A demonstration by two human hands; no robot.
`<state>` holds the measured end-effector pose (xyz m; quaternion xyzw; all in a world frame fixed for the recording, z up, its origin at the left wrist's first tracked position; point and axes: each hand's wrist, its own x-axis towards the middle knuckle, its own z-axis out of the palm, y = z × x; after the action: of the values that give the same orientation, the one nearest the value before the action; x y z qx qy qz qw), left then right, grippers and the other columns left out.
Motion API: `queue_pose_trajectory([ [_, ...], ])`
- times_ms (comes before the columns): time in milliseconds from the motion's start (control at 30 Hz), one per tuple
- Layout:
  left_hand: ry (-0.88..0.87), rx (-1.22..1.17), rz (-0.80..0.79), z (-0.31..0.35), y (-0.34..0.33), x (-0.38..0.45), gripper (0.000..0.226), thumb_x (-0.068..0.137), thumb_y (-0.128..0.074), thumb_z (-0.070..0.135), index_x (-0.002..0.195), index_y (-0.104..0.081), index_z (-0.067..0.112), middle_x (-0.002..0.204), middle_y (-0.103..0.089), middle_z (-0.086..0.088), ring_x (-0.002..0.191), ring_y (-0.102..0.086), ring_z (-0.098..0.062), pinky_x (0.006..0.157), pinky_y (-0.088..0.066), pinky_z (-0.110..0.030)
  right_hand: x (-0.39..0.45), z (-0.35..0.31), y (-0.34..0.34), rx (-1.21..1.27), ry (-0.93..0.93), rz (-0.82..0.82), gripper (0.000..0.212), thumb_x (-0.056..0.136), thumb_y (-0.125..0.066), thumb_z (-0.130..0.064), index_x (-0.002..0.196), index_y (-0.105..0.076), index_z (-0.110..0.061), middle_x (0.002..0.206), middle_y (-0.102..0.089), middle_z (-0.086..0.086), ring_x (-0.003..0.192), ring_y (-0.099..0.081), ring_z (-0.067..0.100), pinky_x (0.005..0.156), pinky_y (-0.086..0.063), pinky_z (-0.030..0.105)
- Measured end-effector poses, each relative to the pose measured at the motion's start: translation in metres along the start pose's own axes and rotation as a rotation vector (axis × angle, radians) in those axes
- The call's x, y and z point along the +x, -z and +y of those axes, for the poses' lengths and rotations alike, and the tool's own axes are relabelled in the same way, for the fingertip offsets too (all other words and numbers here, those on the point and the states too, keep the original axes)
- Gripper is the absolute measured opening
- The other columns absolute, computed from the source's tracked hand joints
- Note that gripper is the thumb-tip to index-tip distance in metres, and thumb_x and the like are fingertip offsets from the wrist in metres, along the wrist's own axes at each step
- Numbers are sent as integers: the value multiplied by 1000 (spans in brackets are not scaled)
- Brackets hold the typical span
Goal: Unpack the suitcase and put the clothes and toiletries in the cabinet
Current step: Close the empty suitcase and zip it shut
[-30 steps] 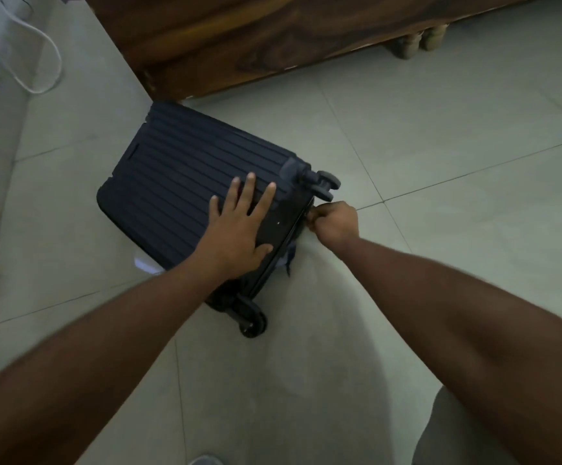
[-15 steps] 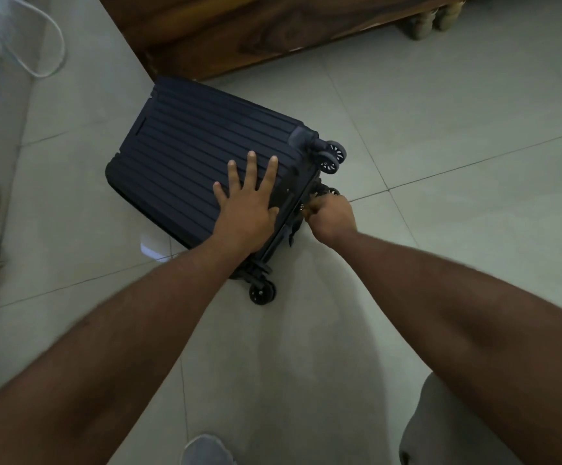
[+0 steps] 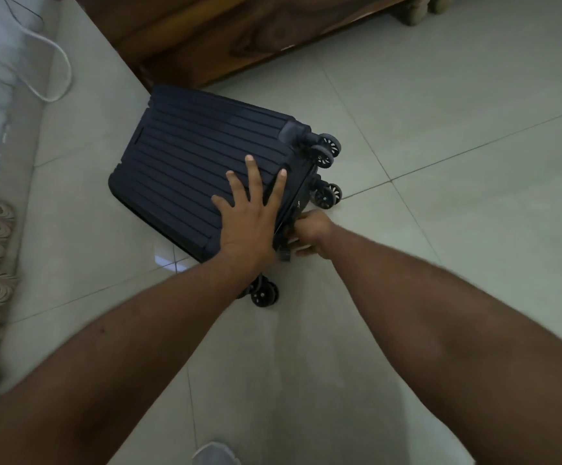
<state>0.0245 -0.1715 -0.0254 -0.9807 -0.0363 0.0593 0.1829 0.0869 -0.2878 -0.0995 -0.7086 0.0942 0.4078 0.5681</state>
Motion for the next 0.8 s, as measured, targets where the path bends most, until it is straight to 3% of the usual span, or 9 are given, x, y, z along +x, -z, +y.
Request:
queue_pose_trajectory([
  [100,6,43,-10,5,4,-3,144,68,-82,61,160,23,26,162,28,-31,148,-7,-60,105,-35,-76,1,-3,8,-45,-18,18,15,95,-64,-7,108,-71,-2,101,-75,19,83,-74,33,68,-64,42],
  [200,4,64,-17,7,6,-3,146,66,-81,67,160,23,26,161,31,-30,146,-8,-64,99,-40,-79,-6,1,12,-47,-49,-40,15,100,-60,-9,109,-68,-1,101,-75,24,70,-75,37,63,-65,46],
  [333,26,27,-78,7,8,-5,155,59,-91,58,159,25,30,159,39,-24,146,-5,-65,98,-39,-80,-11,0,18,-70,-12,-20,14,101,-60,-6,109,-69,-1,92,-75,22,56,-71,28,47,-57,30],
  [467,32,-25,-214,13,9,-20,156,56,-93,47,159,24,32,150,55,-18,147,18,-61,107,-25,-83,-10,-2,35,-110,33,18,10,101,-61,-5,95,-69,-5,78,-73,13,49,-67,19,43,-54,26],
  [533,3,15,-247,14,9,-33,146,58,-92,44,163,8,31,148,56,-19,146,23,-60,108,-23,-83,-11,-2,41,-111,37,16,12,102,-59,-4,94,-66,-7,80,-72,12,51,-68,17,48,-55,29],
  [633,-44,103,-195,10,5,-47,119,66,-86,44,161,-16,29,153,49,-22,148,16,-61,108,-29,-79,-12,-2,41,-127,41,27,14,102,-57,-1,91,-65,-7,82,-72,12,52,-67,16,56,-59,33],
  [733,-106,94,-134,4,2,-61,82,71,-81,37,143,-44,25,161,38,-21,150,9,-59,109,-31,-76,-10,1,32,-119,42,25,13,99,-58,0,94,-69,-4,92,-76,18,69,-71,26,74,-66,47],
  [800,-182,145,-108,-3,-2,-72,60,74,-76,32,129,-54,21,166,26,-21,150,11,-58,110,-28,-74,-9,4,26,-88,50,33,14,97,-59,2,100,-72,-2,91,-75,18,72,-73,28,70,-66,47],
])
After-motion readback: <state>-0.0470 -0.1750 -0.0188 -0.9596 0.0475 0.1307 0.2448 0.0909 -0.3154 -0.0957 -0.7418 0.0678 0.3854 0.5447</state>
